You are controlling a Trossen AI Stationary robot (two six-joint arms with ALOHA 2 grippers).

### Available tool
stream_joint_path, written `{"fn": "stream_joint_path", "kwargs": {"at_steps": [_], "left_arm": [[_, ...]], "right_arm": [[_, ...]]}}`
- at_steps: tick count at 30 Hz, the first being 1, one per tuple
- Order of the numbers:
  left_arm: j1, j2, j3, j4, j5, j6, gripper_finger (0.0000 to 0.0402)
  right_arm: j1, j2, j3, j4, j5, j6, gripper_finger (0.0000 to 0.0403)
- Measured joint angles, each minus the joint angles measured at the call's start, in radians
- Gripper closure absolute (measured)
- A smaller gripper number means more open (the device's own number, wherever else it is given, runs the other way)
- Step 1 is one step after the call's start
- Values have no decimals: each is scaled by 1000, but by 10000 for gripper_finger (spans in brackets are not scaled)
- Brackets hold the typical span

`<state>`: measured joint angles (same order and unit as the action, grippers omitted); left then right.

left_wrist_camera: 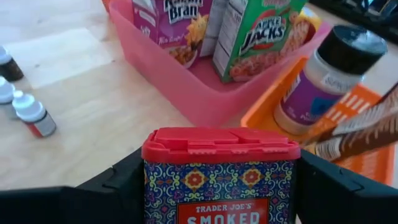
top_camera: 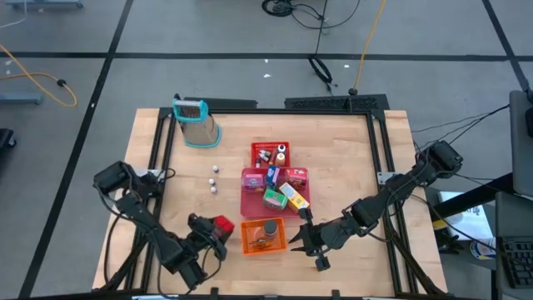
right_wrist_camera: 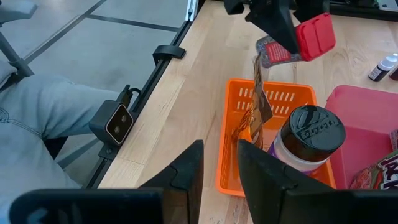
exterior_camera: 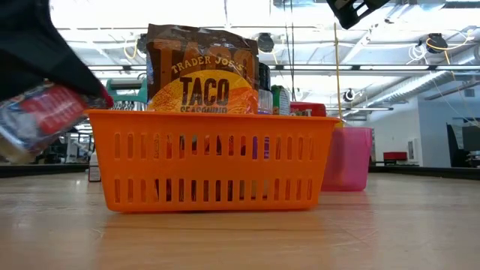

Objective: Pick & Place Kitchen Items
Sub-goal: Put the red seasoning can into the orange bin

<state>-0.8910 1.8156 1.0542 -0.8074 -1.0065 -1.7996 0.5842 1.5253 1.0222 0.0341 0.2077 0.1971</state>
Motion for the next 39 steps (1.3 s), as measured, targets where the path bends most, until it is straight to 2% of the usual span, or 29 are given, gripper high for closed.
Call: {"fn": "stream_joint_path", "kwargs": {"at_steps": [10,14,22,27,32,35,39], "left_arm": [[27,-43,1,34,-73,84,107],[53,-74,2,118,-103,214,96],[127,-98,2,332,-176,580,117],[181,-98,2,486,-162,761,102],[227,-98,2,604,-63,912,101],[240,-89,2,642,-17,950,118],[245,-68,2,659,-13,950,118]], "right_arm": [[0,0,0,0,0,0,314],[0,0,0,0,0,0,314],[0,0,0,0,0,0,314],[0,0,0,0,0,0,314],[0,0,0,0,0,0,314],[0,0,0,0,0,0,314],[0,0,0,0,0,0,314]]}}
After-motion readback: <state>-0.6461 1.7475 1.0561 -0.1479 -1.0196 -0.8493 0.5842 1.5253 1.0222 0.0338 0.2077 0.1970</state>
